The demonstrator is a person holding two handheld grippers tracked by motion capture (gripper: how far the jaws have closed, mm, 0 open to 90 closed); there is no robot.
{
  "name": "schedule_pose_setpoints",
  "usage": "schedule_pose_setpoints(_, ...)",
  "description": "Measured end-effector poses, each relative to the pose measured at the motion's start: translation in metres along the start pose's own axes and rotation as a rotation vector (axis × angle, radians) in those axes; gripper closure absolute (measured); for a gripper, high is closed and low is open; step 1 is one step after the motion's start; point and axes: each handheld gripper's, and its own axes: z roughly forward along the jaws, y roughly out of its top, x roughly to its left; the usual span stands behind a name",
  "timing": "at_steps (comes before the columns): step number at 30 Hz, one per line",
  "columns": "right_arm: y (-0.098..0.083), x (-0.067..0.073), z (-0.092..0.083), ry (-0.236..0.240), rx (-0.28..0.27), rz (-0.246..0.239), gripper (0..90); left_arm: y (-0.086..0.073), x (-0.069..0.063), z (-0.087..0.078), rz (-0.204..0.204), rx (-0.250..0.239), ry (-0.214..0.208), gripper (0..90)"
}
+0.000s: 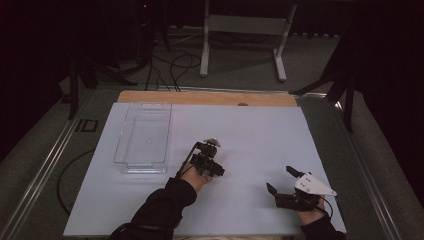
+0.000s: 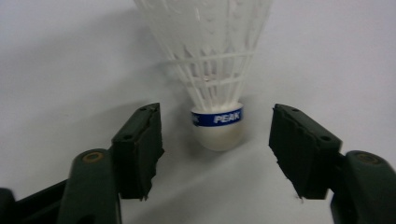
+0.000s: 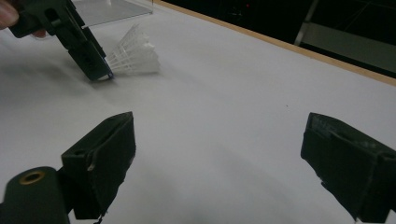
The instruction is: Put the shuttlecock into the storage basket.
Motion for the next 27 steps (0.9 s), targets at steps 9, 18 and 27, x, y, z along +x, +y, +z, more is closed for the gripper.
schedule_pose_setpoints(9, 0.0002, -0.0002, -0.0001, -0.003, 0.003, 0.005, 10.2, -0.0004, 0.0044, 0.0038, 0.001, 0.011, 0.002, 47.9)
schedule_pose_setpoints(18, 0.0001, -0.0004, 0.0001, -0.006, 0.008, 0.008, 10.2, 0.0008, 0.0036, 0.0037, 0.029, 0.020, -0.028, 65.0)
schedule_pose_setpoints(27, 0.0003, -0.0002, 0.0000, -0.006, 0.008, 0.006, 10.2, 0.0030, 0.0051, -0.0027, 0.098, 0.026, -0.062, 66.1)
